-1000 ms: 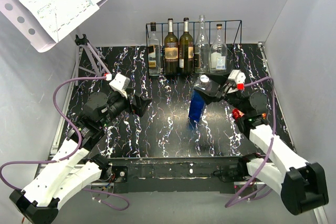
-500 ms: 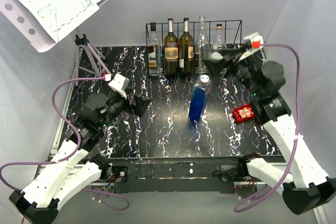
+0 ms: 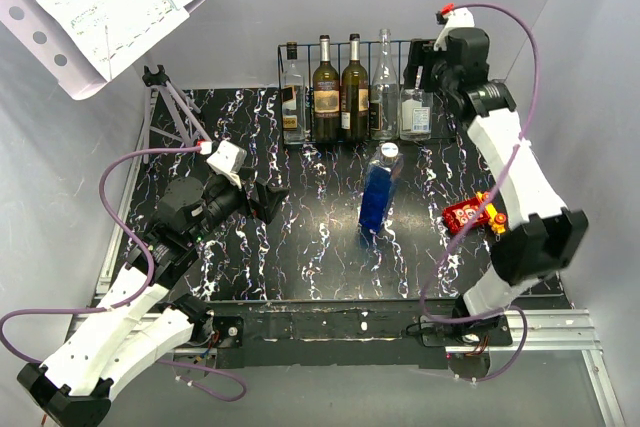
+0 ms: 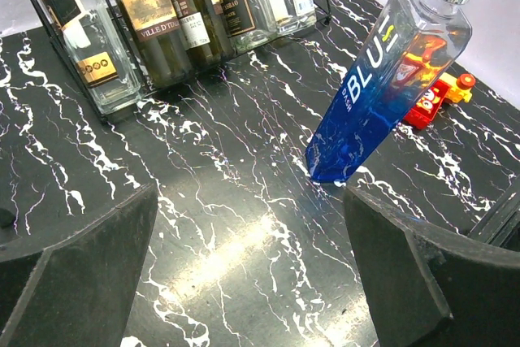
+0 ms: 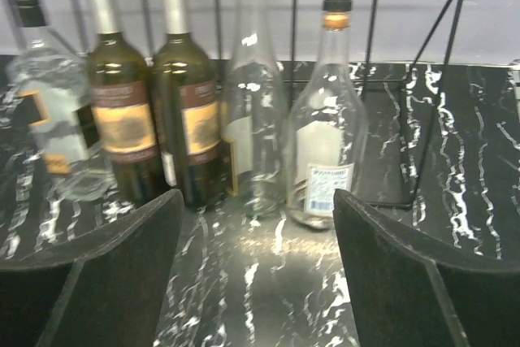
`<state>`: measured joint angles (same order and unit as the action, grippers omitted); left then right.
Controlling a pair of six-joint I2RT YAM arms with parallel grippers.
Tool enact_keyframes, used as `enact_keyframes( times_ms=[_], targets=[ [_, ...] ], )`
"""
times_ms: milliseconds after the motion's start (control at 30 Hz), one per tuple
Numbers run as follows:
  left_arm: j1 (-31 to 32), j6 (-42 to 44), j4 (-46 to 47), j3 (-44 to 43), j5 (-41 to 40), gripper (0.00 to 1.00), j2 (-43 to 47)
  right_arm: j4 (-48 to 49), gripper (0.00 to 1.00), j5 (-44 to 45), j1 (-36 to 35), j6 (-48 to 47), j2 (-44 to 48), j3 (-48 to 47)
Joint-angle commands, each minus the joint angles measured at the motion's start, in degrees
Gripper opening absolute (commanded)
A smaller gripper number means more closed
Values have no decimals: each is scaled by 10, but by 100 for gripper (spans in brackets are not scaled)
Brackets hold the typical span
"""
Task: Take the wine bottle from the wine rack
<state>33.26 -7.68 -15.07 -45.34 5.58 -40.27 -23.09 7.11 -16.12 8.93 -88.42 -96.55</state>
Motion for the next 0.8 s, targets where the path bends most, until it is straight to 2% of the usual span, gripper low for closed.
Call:
enact_keyframes(
  times_ms=[0,200,433,567,767],
  targets=[
    [5,0,-4,0,10,98,7,-31,79,31,29,-44,-96,-111],
    [8,3,-5,-1,9,98,12,-29,74,-3,65,-47,-217,-227],
    [8,6,-5,0,3,98,17,44,65,-85,86,-34,-293,-248],
    [8,6,-6,-1,6,98,13,82,66,-101,87,-32,-329,-260],
    [8,7,-7,-1,5,98,12,99,66,-91,88,-30,-403,-330]
  ],
)
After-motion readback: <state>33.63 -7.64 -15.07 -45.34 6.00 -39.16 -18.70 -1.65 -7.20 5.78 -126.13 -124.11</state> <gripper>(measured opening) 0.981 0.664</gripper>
